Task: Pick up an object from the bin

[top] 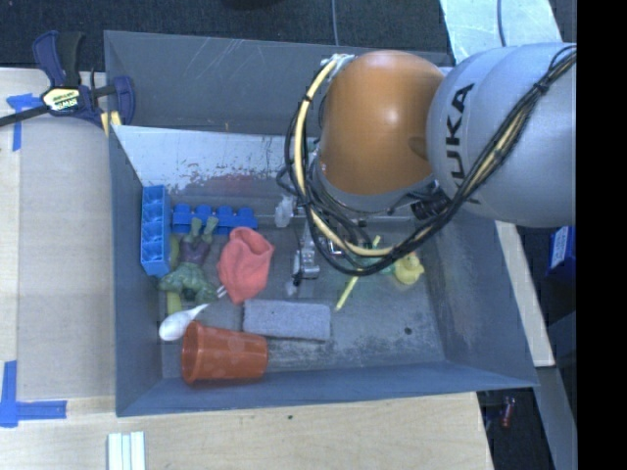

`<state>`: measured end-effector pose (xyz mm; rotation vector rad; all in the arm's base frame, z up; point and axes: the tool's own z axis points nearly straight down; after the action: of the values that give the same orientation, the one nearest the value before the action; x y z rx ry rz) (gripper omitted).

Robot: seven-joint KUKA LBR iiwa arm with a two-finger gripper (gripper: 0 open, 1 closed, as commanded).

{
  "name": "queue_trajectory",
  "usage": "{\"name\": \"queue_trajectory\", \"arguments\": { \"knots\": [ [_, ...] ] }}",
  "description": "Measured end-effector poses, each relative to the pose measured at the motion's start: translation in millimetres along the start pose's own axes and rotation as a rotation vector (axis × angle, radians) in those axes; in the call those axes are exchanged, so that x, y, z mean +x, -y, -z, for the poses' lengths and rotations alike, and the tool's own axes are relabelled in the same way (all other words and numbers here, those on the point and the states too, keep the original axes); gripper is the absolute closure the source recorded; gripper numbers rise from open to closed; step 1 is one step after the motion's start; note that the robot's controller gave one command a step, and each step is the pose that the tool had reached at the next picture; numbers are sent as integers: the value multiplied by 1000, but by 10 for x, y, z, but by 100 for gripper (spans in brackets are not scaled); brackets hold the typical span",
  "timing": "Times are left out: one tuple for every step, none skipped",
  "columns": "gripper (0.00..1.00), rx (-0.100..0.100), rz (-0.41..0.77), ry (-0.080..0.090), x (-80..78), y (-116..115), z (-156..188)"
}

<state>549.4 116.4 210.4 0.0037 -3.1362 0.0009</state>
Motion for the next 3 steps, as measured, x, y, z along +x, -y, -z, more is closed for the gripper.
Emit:
{"name": "queue_trajectory", "arguments": {
  "knots": [
    [0,-2,-2,9,-16,5,49],
    [0,-2,39,13,167,-162,-524],
    [0,-2,77,23,428,-185,-1112]
  ]
}}
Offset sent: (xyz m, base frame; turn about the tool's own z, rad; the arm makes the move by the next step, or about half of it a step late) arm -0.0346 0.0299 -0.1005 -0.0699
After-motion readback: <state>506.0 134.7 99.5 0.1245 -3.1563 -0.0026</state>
